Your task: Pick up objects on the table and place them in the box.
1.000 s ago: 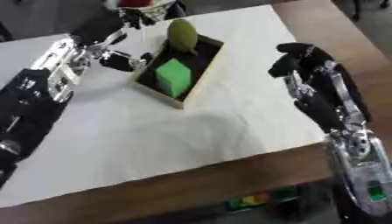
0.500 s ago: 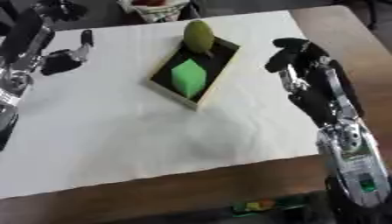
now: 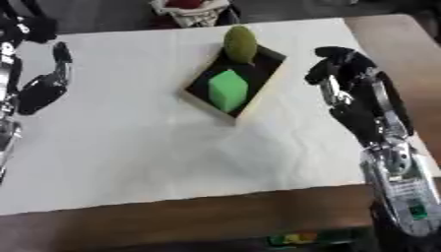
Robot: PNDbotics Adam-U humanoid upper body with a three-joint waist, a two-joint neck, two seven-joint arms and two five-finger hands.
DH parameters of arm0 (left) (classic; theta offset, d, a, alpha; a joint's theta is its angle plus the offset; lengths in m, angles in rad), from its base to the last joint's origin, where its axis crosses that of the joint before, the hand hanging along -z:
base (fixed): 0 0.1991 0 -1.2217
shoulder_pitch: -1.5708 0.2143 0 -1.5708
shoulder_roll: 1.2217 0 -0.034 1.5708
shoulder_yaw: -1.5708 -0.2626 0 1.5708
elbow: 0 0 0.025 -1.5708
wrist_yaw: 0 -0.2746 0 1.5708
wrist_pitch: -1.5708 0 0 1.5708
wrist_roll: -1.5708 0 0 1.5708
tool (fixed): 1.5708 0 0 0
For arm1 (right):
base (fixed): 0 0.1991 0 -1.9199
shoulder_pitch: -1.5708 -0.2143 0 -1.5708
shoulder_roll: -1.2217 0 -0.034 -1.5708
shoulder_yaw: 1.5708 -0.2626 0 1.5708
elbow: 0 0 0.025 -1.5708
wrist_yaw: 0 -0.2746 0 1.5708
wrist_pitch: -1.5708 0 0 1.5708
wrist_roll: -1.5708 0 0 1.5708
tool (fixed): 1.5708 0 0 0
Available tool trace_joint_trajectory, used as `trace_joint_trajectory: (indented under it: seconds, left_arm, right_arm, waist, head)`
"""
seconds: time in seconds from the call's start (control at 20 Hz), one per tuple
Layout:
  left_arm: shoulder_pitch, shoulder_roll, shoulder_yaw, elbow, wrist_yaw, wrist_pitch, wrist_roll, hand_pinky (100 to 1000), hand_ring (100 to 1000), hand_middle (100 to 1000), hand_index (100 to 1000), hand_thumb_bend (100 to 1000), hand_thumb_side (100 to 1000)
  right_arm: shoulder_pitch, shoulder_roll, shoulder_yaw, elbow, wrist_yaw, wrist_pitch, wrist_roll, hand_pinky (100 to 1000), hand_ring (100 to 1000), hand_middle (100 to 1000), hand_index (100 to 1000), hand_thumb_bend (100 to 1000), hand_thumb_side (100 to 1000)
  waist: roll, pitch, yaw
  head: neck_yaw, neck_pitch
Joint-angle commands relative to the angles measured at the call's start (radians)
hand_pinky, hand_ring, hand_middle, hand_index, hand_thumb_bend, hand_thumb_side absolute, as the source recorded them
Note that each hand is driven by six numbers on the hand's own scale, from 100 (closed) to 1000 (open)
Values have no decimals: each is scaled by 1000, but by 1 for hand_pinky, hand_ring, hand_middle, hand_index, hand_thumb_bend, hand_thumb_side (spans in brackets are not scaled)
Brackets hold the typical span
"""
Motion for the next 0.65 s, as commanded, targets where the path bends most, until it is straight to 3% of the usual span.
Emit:
trace_joint_trajectory:
  seconds: [0.05,0.35,0.65]
  left_arm:
    - [33,-6,16,-107,57,37,-5,648,643,627,780,100,591]
    - [104,-88,41,-177,163,57,-71,648,642,628,782,100,613]
    - [114,-98,68,-171,281,46,-121,645,633,620,777,100,622]
  right_arm:
    - [-5,-16,-9,-8,8,-1,-6,642,599,536,753,100,494]
    - [10,-15,-14,-5,10,0,-12,641,598,536,753,100,495]
    - [14,-16,-17,-2,12,0,-17,641,598,535,754,100,494]
  waist:
    - [0,-19,2]
    - [-1,-27,23]
    - [-5,-28,28]
  head:
    - [11,5]
    - [20,5]
    - [19,5]
